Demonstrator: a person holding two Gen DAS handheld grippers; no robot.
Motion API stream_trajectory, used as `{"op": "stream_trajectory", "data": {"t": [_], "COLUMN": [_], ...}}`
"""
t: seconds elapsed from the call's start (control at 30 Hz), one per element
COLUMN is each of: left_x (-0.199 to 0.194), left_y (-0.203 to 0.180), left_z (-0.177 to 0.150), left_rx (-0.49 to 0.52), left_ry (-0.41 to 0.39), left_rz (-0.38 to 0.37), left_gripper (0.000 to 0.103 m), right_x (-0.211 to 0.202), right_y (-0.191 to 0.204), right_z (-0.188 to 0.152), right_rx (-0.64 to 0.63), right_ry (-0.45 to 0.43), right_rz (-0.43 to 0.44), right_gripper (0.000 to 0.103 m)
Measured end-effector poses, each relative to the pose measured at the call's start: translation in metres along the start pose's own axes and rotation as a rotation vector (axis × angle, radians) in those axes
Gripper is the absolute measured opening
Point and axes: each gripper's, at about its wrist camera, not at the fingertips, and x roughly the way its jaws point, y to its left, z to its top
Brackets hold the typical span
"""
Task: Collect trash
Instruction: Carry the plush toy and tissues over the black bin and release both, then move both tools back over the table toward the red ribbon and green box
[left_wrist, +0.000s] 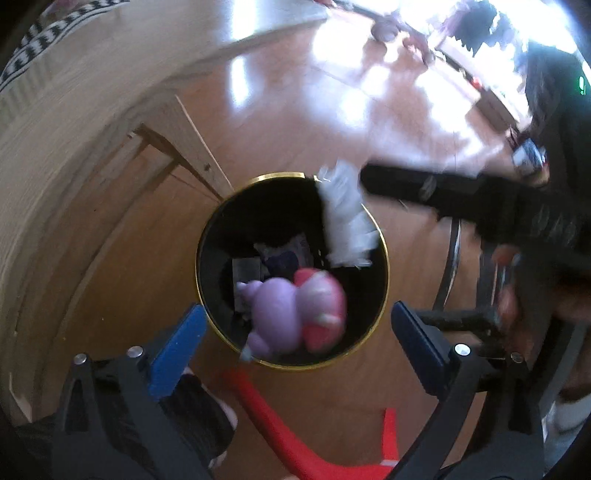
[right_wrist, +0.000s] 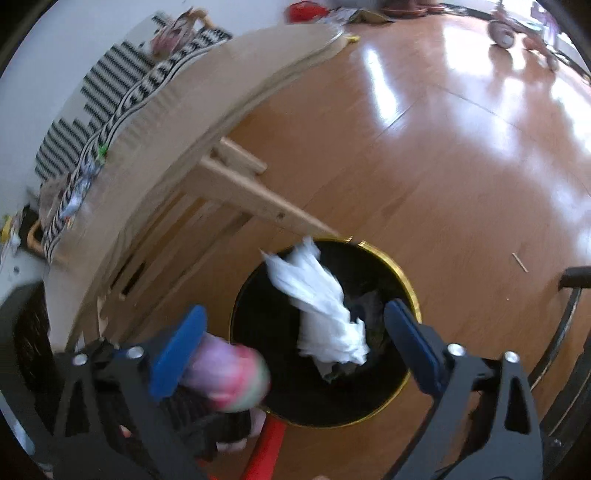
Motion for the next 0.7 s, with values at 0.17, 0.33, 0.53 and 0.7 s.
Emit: {"op": "stream_trajectory", "data": {"t": [0.17, 0.33, 0.53, 0.7], "left_x": [-0.019, -0.073, -0.160, -0.219], "left_y": [0.010, 0.036, 0.096, 0.159], "left_z": [0.003, 0.011, 0.002, -0.032], "left_rx": [-0.016, -0.090, -0.225, -0.389], "left_ry": [-0.068, -0.221, -0.392, -0.477], "left_rz": [0.052, 0.064, 0.171, 0.296], "left_gripper": [0.097, 0.097, 0.097, 0.097], "right_x": [-0.014, -0.014, -0.005, -0.002], "right_y": [-0.002, 0.008, 0.051, 0.114], "right_z": [0.006, 0.008, 0.017, 0.039], "right_rx": [-0.022, -0.032, -0.115, -0.188], "right_ry": [-0.069, -0.100, -0.172, -0.234], "right_rz": [-0.089, -0.101, -0.115, -0.053], "right_gripper": [0.097, 0.097, 0.097, 0.097]}}
